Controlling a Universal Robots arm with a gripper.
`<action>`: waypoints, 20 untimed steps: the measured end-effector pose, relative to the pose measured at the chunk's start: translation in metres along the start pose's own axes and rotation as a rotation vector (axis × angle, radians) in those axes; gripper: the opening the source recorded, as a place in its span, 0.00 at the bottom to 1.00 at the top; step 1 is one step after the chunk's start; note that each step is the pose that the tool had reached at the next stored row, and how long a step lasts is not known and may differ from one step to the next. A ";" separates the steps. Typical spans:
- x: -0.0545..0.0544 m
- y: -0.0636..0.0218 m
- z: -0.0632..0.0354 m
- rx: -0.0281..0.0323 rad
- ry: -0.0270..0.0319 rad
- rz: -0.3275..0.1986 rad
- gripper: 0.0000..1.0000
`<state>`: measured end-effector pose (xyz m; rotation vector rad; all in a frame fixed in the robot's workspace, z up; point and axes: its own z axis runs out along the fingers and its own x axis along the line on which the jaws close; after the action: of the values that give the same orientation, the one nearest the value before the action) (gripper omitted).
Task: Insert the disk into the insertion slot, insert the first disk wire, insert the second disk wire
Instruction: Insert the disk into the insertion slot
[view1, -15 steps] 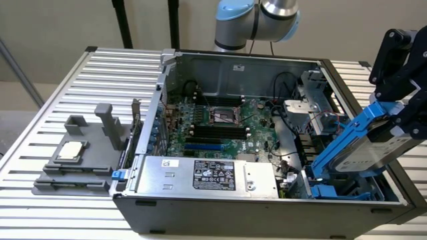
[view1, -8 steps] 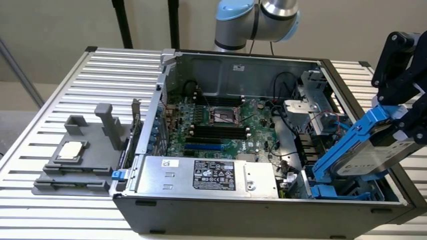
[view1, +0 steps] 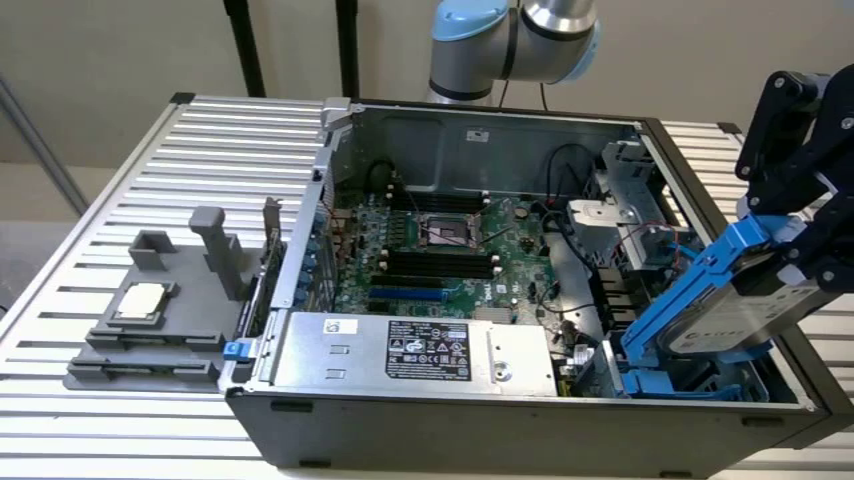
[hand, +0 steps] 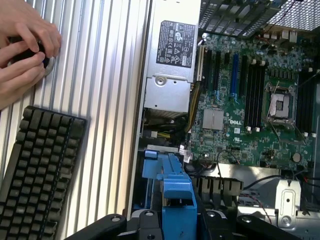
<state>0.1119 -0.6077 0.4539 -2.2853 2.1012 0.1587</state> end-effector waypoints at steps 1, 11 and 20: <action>-0.001 0.0002 0.0003 0.0001 0.0008 0.000 0.33; -0.005 0.0008 0.0032 0.0030 0.0187 0.024 0.33; -0.010 0.0003 0.0058 0.0055 0.0190 0.054 0.33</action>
<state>0.1106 -0.5976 0.4491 -2.2373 2.1706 0.1331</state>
